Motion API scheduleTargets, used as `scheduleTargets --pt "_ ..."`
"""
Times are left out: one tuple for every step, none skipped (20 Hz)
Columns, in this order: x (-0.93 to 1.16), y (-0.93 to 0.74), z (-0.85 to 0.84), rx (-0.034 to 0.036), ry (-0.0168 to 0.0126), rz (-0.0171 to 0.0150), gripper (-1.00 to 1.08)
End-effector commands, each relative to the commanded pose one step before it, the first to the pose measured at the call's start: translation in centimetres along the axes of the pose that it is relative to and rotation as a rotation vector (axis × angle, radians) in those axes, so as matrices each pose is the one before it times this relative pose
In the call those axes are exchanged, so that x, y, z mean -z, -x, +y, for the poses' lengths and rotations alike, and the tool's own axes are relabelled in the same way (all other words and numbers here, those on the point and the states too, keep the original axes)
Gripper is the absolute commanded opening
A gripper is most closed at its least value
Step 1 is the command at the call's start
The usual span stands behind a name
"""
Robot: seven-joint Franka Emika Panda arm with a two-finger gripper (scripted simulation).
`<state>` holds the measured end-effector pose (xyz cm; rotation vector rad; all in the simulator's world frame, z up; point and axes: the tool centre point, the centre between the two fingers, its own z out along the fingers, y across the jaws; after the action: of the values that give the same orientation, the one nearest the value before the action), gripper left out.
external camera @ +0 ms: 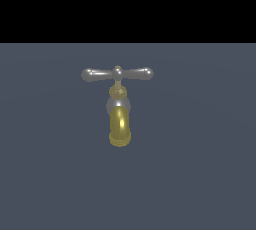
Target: Turn on the faucet by rotating a designated handle.
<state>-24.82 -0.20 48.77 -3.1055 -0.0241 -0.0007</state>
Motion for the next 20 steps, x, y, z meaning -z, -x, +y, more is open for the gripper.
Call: scheduleTargets --pt "0.0 0.0 0.001 0.0 0.0 0.0 -1.0" --pt "-0.011 -0.003 0.004 0.00069 0.00003 -0.00001 -1.0" --pt "-0.032 -0.009 0.027 0.00169 0.00003 -0.00004 -1.0" --pt "-0.054 -0.015 0.039 0.00301 0.00005 -0.00007 -1.0" --pt "-0.076 -0.022 0.055 0.0042 0.00007 -0.00009 -1.0" --pt "-0.097 -0.028 0.07 0.00544 0.0001 -0.00012 -1.0" --pt "-0.119 -0.034 0.087 0.00658 0.00012 -0.00014 -1.0" --pt "-0.141 -0.04 0.102 0.00781 0.00014 -0.00017 -1.0" --pt "-0.163 -0.047 0.118 0.00903 0.00016 -0.0002 -1.0" --pt "-0.185 -0.053 0.134 0.01024 0.00018 -0.00022 -1.0" --pt "-0.206 -0.06 0.15 0.01145 0.0002 -0.00025 -1.0" --pt "-0.228 -0.066 0.166 0.01265 0.00023 -0.00027 -1.0" --pt "-0.25 -0.073 0.182 0.01387 0.00025 -0.0003 -1.0" --pt "-0.272 -0.079 0.198 0.01511 0.00027 -0.00033 -1.0" --pt "-0.294 -0.086 0.214 0.01632 0.0003 -0.00035 -1.0" --pt "-0.317 -0.093 0.23 0.01756 0.00032 -0.00038 -1.0" --pt "-0.339 -0.1 0.246 0.0188 0.00035 -0.0004 -1.0" --pt "-0.361 -0.106 0.263 0.02003 0.00037 -0.00043 -1.0" --pt "-0.384 -0.114 0.28 0.02128 0.0004 -0.00046 -1.0" --pt "-0.406 -0.121 0.297 0.02252 0.00043 -0.00048 -1.0"
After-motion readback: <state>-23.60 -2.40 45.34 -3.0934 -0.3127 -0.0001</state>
